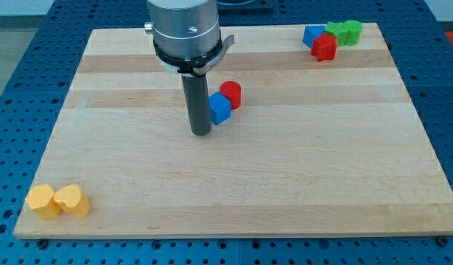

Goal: Move the yellow blocks slightly towards the right

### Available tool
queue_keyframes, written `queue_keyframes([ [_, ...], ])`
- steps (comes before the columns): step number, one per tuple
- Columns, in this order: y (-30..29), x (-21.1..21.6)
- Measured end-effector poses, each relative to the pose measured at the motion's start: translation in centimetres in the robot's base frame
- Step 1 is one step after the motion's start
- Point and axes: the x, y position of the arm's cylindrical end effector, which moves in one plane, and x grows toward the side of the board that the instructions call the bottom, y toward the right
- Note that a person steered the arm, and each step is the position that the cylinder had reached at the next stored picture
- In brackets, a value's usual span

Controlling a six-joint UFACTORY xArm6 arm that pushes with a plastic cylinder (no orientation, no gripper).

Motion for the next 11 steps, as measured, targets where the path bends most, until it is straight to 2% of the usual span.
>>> queue_keyframes([
  [1, -0.4, 0.5],
  [3, -1.9, 5.5],
  [4, -10.3, 5.5],
  [5, -21.2, 5.5],
  [6, -24.6, 5.4],
  [7, -24.7, 6.2],
  [8, -24.7, 11.3],
  [11, -23.5, 13.3],
])
